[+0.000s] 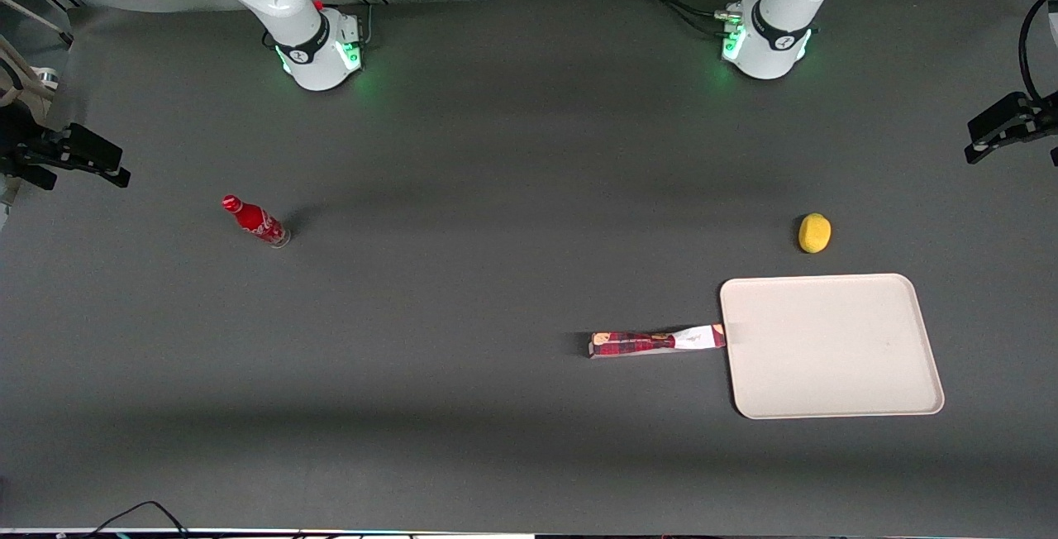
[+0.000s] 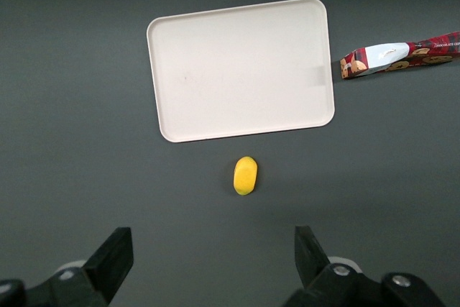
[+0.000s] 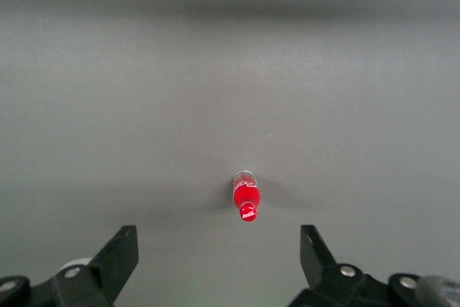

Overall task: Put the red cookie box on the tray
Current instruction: 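Move the left gripper down over the red plaid cookie box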

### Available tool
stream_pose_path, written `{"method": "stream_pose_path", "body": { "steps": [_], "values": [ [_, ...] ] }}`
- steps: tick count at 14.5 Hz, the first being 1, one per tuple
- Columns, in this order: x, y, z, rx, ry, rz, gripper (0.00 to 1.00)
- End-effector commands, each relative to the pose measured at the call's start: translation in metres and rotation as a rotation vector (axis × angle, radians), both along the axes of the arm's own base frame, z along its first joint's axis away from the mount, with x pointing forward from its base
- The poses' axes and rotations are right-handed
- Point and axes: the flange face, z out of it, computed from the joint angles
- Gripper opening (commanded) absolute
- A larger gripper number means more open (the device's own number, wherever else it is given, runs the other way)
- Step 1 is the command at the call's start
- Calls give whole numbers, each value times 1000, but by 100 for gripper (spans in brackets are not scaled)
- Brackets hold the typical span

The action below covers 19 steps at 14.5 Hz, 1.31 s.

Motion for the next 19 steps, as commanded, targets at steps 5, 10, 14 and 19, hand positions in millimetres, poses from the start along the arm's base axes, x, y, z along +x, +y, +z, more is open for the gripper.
{"method": "stream_pose_path", "body": {
  "steps": [5,10,14,19],
  "values": [
    [-1,-8,-9,7,18,-67,100],
    [47,-72,-53,39,-61,-379,100],
    [88,-132,-96,64,-95,-744,100],
    [137,-208,-169,-1,-44,-1091,100]
  ]
}}
